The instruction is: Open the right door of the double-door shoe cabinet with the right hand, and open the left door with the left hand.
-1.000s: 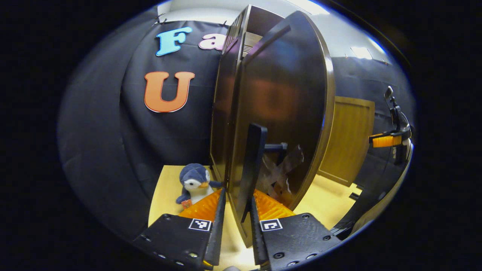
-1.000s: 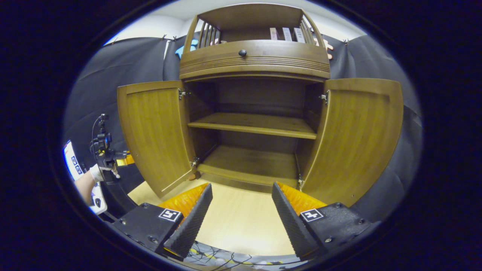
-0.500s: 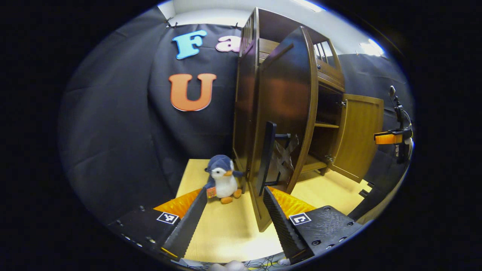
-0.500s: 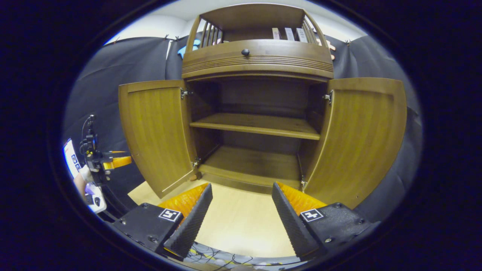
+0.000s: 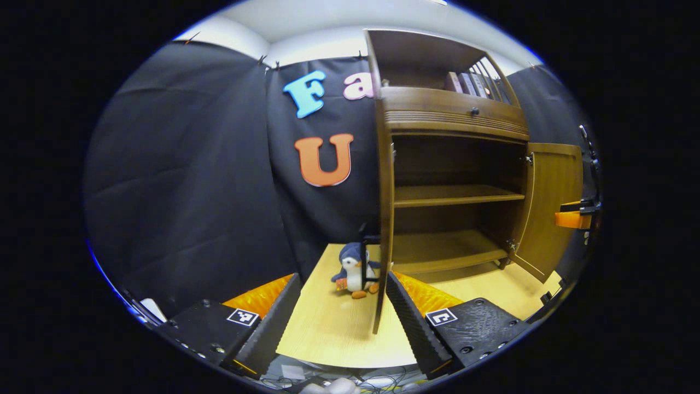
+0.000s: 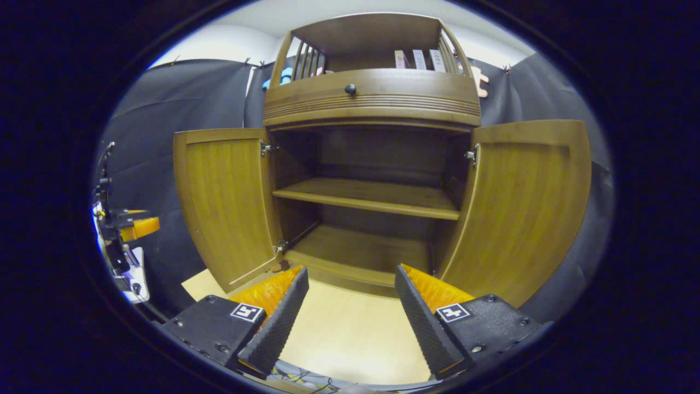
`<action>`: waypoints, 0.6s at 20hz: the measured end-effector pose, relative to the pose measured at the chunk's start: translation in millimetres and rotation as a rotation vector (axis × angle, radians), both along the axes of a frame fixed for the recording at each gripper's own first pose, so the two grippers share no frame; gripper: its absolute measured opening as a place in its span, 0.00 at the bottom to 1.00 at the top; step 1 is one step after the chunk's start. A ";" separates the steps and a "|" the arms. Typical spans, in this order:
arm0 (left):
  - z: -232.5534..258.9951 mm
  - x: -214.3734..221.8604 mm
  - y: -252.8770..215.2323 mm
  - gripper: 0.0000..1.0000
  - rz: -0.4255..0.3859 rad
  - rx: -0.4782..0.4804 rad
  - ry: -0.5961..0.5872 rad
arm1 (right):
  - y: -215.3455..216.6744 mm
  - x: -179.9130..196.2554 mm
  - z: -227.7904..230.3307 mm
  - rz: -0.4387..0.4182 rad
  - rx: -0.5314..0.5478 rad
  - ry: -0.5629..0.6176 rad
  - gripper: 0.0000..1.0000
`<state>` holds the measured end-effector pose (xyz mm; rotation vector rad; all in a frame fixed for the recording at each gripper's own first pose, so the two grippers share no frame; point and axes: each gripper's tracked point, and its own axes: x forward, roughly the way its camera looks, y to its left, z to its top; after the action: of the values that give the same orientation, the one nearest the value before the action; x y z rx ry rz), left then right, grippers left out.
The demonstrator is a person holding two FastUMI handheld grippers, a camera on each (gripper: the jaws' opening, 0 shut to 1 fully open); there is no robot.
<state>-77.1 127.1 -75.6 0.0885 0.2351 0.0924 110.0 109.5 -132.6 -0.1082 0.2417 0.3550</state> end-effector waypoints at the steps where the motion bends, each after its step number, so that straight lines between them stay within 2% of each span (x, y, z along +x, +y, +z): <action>1: 9.2 -3.3 -17.7 0.95 0.007 0.032 -0.017 | -4.2 1.3 4.0 0.001 0.012 -0.007 1.00; 3: 13.5 7.8 -66.7 0.95 -0.021 0.035 -0.017 | -13.0 5.4 12.4 -0.001 0.035 -0.019 1.00; 4: 15.0 12.0 -89.8 1.00 -0.036 0.015 -0.016 | -18.5 7.4 16.4 -0.008 0.044 -0.026 1.00; 5: 17.3 18.1 -112.0 0.96 -0.050 -0.010 -0.022 | -22.4 7.8 19.7 -0.014 0.053 -0.033 1.00; 6: 18.6 23.6 -130.2 0.96 -0.057 -0.033 -0.030 | -26.9 8.8 22.4 -0.022 0.059 -0.038 1.00; 8: 15.4 34.5 -148.1 1.00 -0.049 -0.021 -0.049 | -37.2 10.8 26.7 -0.050 0.071 -0.047 1.00; 9: 13.7 37.7 -154.0 0.96 -0.037 -0.023 -0.052 | -42.3 9.8 28.1 -0.064 0.080 -0.051 1.00; 12: 13.8 42.8 -167.3 0.96 -0.014 -0.083 -0.068 | -56.6 8.3 31.8 -0.113 0.098 -0.064 1.00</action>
<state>-34.3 -40.2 -61.8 0.0040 0.1706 0.0714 118.3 52.9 -100.7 -0.0095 0.1656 0.2496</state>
